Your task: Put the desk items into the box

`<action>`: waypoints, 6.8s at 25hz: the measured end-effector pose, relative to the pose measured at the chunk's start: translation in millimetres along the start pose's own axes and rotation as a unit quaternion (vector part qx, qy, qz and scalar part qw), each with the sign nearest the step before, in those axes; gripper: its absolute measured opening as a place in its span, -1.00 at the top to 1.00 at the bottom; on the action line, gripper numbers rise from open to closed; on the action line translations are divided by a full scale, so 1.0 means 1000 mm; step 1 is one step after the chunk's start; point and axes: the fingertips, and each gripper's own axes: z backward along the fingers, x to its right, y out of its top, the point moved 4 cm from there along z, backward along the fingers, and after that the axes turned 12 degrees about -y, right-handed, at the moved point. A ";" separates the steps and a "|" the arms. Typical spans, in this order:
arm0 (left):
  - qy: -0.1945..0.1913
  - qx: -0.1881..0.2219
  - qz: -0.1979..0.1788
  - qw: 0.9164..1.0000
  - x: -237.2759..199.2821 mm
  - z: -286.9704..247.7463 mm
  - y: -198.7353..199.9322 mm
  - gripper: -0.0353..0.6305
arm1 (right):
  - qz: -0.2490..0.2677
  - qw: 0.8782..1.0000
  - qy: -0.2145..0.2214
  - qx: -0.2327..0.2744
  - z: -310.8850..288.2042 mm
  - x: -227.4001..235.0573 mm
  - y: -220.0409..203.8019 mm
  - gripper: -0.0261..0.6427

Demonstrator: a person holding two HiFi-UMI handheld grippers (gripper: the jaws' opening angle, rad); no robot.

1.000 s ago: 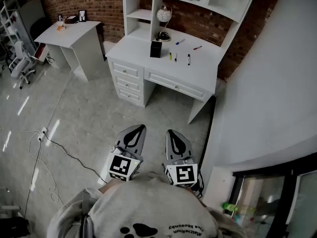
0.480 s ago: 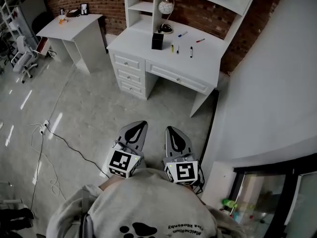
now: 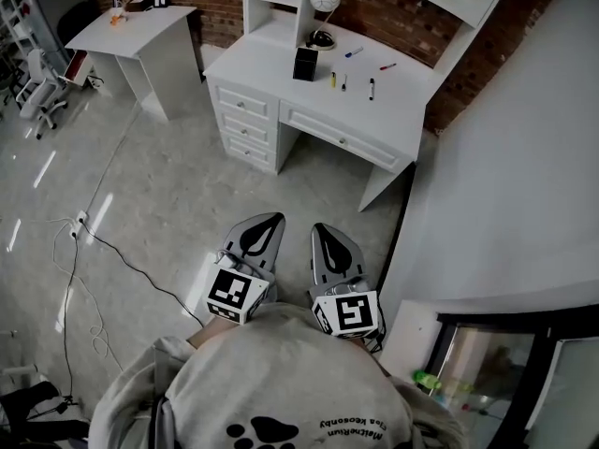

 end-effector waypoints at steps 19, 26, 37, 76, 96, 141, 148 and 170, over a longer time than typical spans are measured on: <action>-0.042 -0.008 0.004 0.999 -0.148 -0.074 0.004 0.88 | -0.001 0.999 -0.046 -0.020 -0.154 0.010 -0.003 0.87; -0.056 -0.013 0.024 0.998 -0.165 -0.086 -0.005 0.88 | 0.006 0.997 -0.061 -0.040 -0.172 0.014 -0.008 0.87; -0.042 -0.013 0.036 0.998 -0.193 -0.119 -0.014 0.88 | 0.005 0.998 -0.046 -0.046 -0.219 0.039 -0.016 0.87; 0.006 -0.021 0.043 0.999 -0.319 -0.347 0.004 0.88 | -0.005 0.999 0.004 -0.035 -0.435 0.205 -0.019 0.87; -0.060 -0.029 0.041 0.997 -0.433 -0.449 0.001 0.88 | 0.008 0.998 -0.041 -0.050 -0.567 0.239 -0.028 0.87; -0.126 -0.109 0.070 0.984 -0.477 -0.558 -0.132 0.88 | 0.027 0.977 -0.081 -0.194 -0.684 0.302 -0.175 0.87; -0.126 -0.125 0.081 0.981 -0.482 -0.571 -0.148 0.88 | 0.025 0.968 -0.088 -0.235 -0.701 0.318 -0.197 0.87; -0.119 -0.167 0.109 0.973 -0.479 -0.602 -0.187 0.88 | 0.019 0.916 -0.065 -0.395 -0.733 0.349 -0.262 0.86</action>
